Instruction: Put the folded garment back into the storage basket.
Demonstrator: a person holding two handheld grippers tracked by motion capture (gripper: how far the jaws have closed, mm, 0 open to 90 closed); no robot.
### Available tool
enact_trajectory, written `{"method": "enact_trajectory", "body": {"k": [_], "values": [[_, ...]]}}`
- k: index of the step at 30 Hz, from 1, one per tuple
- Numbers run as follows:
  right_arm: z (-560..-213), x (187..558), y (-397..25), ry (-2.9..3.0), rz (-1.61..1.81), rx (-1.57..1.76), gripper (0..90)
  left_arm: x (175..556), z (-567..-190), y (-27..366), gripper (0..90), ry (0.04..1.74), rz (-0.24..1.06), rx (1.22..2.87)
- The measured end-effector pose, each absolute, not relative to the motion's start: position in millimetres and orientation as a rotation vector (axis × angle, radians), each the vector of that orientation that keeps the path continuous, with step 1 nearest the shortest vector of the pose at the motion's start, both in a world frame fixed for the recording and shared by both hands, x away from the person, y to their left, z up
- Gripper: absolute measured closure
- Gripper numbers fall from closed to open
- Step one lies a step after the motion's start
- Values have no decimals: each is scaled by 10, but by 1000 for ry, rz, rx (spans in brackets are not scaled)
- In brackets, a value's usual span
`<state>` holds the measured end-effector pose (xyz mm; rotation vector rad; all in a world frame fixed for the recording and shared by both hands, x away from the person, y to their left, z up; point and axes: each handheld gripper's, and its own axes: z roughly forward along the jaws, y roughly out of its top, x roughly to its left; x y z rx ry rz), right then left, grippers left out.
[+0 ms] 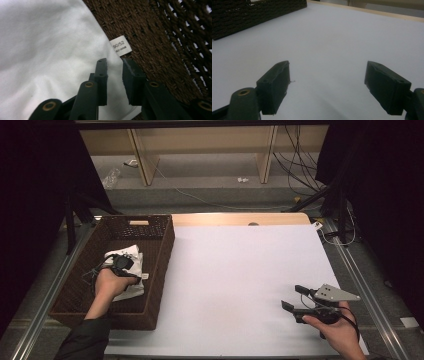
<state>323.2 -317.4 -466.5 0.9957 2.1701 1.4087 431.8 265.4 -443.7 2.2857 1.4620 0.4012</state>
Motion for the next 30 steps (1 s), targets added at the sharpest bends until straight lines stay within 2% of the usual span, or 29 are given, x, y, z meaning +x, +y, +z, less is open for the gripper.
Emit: {"method": "enact_trajectory", "body": {"k": [6,10,22,30], "values": [[-4664,3233,-3171,2170,1409,994,214,4210,-4222,2625,556,1438,589,2072],[-4666,3235,-3168,2167,1413,992,214,4129,-4043,2545,463,1345,673,1953],[-4661,3234,-3164,2167,1422,989,214,3899,-3804,2103,317,1166,514,1831],[-4655,3232,-3162,2169,1422,984,214,3819,-3844,1911,244,1081,487,1816]]}}
